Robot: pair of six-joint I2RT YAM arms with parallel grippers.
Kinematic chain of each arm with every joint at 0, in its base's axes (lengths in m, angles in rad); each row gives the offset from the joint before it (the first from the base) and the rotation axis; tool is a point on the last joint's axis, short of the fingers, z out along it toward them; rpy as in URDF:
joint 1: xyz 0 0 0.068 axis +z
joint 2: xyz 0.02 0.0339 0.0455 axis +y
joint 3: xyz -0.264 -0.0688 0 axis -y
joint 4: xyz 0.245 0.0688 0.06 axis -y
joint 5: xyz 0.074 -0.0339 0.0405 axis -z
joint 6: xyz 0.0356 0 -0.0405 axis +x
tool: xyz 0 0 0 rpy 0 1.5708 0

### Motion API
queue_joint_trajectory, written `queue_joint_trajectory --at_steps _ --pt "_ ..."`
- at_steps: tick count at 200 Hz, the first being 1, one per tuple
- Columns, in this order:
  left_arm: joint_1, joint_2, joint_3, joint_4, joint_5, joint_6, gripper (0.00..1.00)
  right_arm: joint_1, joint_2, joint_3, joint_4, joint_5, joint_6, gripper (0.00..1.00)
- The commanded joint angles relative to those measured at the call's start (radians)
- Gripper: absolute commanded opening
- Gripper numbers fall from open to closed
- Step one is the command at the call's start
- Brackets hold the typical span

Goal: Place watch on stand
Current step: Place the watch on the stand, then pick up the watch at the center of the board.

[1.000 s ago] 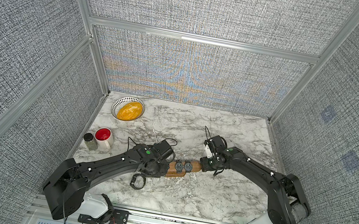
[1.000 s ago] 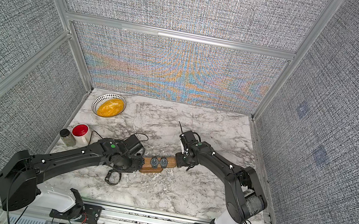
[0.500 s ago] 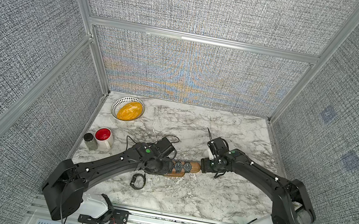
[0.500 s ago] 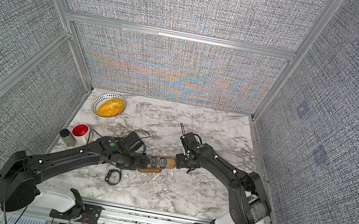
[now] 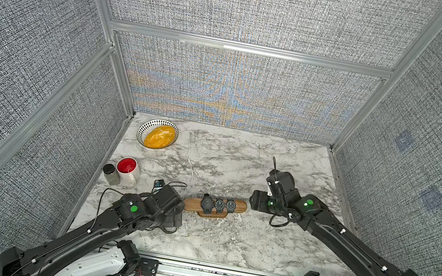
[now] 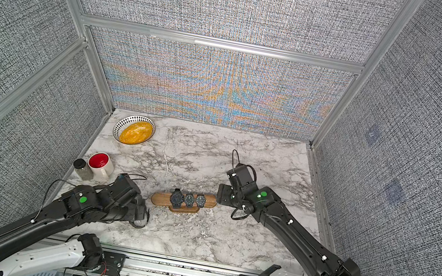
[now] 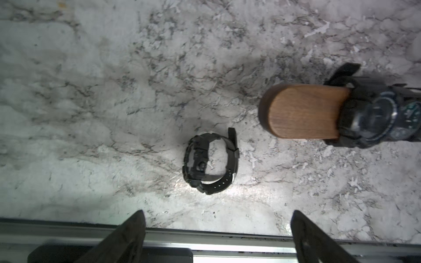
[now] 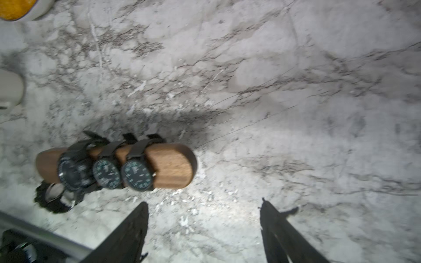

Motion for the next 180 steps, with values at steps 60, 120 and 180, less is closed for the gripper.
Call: queue_joint_trajectory --at_steps 60,120,180 --pt "0.015 0.012 -0.105 0.010 -0.008 -0.115 0.99 0.405 0.154 0.091 0.058 0.158 0.458 0.70" --pt "0.039 -0.277 -0.132 -0.040 -0.085 -0.236 0.95 0.563 0.446 0.270 0.134 0.119 0.507 0.69" --pt "0.039 -0.595 -0.003 -0.157 -0.265 -0.199 0.99 0.592 0.662 0.444 0.159 0.028 0.436 0.65"
